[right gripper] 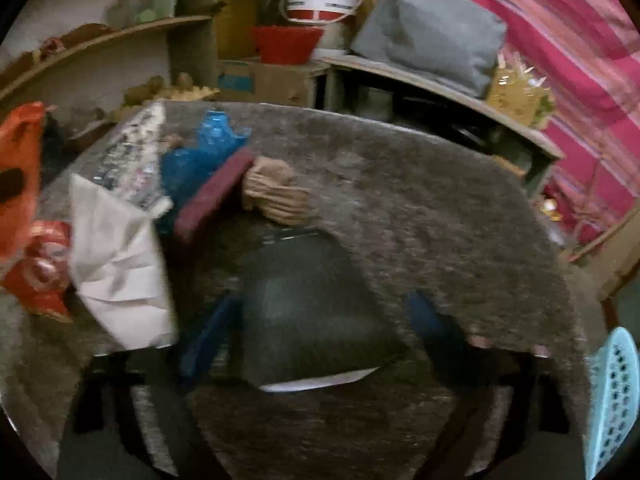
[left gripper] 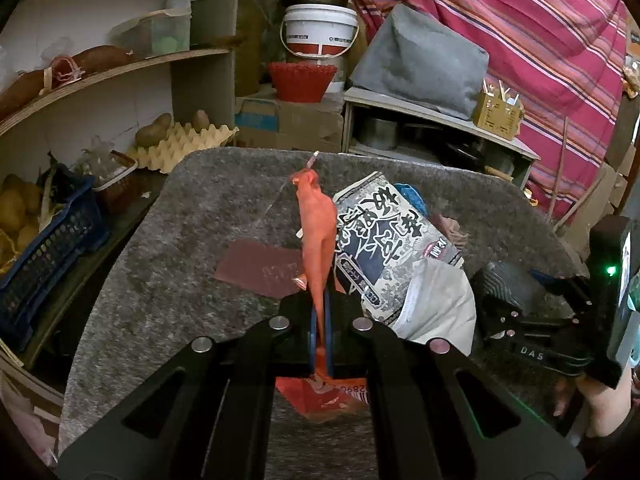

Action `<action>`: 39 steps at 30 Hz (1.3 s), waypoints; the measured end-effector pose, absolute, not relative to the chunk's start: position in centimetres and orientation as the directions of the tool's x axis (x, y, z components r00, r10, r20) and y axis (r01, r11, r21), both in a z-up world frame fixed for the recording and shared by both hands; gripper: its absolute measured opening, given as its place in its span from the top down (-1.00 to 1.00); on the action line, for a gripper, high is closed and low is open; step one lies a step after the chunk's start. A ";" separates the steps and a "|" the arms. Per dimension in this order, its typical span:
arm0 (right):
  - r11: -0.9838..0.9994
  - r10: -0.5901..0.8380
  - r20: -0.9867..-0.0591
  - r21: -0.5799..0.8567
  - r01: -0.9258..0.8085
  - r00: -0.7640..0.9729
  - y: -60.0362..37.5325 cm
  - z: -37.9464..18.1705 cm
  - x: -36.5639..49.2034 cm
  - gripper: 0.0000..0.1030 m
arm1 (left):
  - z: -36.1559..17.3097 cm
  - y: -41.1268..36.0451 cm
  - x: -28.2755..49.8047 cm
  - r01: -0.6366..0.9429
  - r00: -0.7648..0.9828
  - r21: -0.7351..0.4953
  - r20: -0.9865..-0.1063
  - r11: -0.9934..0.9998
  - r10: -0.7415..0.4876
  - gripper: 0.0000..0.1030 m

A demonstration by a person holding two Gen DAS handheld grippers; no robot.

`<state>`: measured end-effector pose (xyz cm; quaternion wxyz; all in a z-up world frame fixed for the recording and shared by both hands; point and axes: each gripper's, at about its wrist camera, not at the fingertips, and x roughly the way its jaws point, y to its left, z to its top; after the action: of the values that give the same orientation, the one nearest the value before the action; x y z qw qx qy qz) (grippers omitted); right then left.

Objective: Collect trash
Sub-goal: 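Carry the orange bag and silver pouch in both tools over the blue basket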

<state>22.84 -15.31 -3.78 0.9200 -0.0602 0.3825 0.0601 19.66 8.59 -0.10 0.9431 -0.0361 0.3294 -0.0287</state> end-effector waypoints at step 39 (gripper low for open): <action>0.916 -0.261 -0.567 0.110 0.386 0.782 -51.8 2.7 7.2 -0.23 | 0.1 -26.0 16.8 0.529 0.660 -0.080 -0.587 0.845 -0.469 0.98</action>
<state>7.17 -51.76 2.67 0.9373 0.1108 0.2818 -0.1726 16.81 -26.00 0.09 0.9098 0.0489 0.3078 -0.2742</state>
